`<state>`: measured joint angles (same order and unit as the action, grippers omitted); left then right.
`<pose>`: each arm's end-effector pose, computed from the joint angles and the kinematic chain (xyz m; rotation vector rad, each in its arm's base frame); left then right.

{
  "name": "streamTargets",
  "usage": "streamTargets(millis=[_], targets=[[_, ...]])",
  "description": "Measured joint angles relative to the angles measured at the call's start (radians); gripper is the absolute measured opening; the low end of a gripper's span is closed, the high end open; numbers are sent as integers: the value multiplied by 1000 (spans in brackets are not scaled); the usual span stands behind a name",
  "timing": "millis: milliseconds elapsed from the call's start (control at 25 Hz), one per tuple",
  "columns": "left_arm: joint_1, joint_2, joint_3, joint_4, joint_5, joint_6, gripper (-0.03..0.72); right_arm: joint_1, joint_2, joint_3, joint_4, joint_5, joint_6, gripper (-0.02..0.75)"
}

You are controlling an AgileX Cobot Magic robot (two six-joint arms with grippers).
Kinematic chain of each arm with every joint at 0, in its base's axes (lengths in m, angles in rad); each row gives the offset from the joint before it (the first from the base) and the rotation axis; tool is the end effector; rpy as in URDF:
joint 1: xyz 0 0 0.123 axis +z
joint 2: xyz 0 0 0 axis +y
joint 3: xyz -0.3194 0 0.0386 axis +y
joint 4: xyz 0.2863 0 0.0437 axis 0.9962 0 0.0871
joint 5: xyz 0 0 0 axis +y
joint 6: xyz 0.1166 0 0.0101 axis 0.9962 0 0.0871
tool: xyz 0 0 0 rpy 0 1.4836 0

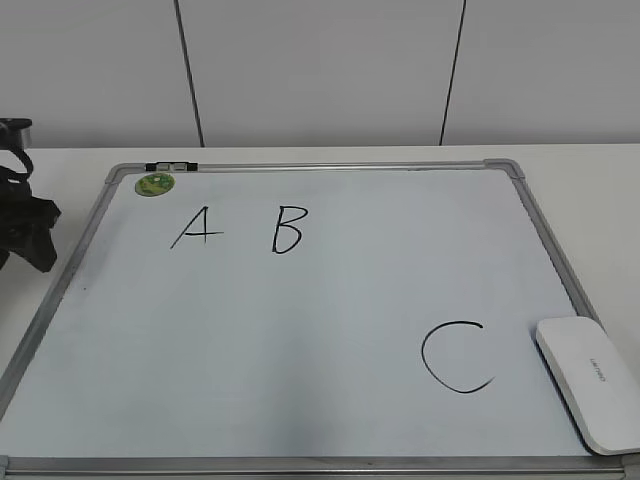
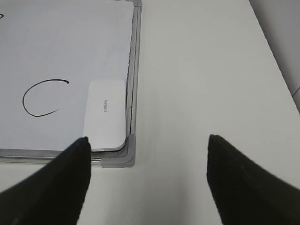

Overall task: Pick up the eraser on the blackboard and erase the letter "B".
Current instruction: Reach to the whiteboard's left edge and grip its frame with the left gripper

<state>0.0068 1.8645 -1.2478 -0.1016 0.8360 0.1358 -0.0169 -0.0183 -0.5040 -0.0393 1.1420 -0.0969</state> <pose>0.4123 -0.0060 0.1734 0.1005 2.9278 -0.0990 0.0069 -0.0043 0.2770 -0.0799 2.1032 -0.1158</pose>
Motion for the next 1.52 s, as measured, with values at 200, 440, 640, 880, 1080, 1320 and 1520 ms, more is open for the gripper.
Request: streamTargets(millis=[200, 440, 640, 880, 1080, 1320, 1520], targets=[[0, 99, -66, 7, 12, 1, 381, 0, 0, 0, 0, 0, 0, 591], [0, 171, -119, 7, 13, 2, 365, 0, 0, 0, 0, 0, 0, 591], [0, 208, -124, 7, 11, 3, 315, 0, 0, 0, 0, 0, 0, 591], [0, 227, -130, 7, 11, 3, 276, 0, 0, 0, 0, 0, 0, 591], [0, 227, -132, 7, 11, 3, 245, 0, 0, 0, 0, 0, 0, 591], [0, 238, -140, -19, 21, 5, 179, 0, 0, 0, 0, 0, 0, 591], [1, 240, -143, -42, 29, 5, 38, 0, 0, 0, 0, 0, 0, 591]])
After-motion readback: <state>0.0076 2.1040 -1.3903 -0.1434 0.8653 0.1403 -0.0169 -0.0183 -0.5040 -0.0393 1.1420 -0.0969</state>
